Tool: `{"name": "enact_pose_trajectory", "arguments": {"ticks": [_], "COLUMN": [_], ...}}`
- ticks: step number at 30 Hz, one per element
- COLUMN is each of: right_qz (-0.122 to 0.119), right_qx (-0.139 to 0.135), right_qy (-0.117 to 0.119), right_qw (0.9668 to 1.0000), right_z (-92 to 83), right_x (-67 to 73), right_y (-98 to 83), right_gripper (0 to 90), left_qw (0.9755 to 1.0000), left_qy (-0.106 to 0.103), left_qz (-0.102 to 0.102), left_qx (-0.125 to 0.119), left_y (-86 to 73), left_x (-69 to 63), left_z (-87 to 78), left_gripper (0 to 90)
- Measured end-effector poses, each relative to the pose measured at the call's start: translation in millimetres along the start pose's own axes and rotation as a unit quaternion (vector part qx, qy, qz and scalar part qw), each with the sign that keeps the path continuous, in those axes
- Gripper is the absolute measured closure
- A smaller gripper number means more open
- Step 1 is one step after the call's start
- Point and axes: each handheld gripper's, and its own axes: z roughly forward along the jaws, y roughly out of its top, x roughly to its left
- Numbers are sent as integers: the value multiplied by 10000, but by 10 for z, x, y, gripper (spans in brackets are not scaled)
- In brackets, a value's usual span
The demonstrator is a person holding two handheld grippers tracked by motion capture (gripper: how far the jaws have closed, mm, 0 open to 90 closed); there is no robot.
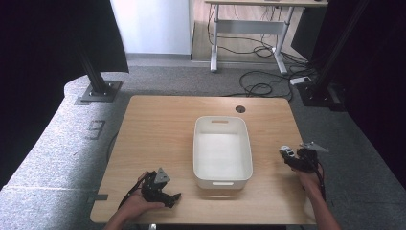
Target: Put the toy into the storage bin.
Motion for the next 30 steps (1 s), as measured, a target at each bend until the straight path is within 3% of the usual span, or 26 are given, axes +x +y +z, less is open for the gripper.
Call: {"name": "enact_pose_trajectory", "arguments": {"ticks": [7, 15, 30], "right_qz": [-90, -32, -219], "right_qx": [114, 175, 411], "right_qy": [-150, -146, -203], "right_qw": [9998, 9997, 9987], "right_z": [109, 189, 333], "right_x": [-14, -73, -64], "right_y": [38, 71, 105], "right_gripper": [314, 315, 335], "left_qw": [10000, 10000, 10000], "left_qy": [1, 2, 2], "left_qz": [-1, -6, -4], "left_qx": [-3, -9, -20], "left_y": [-1, -1, -3], "left_x": [0, -1, 0], "left_z": [0, 1, 2], "left_gripper": [0, 0, 0]}}
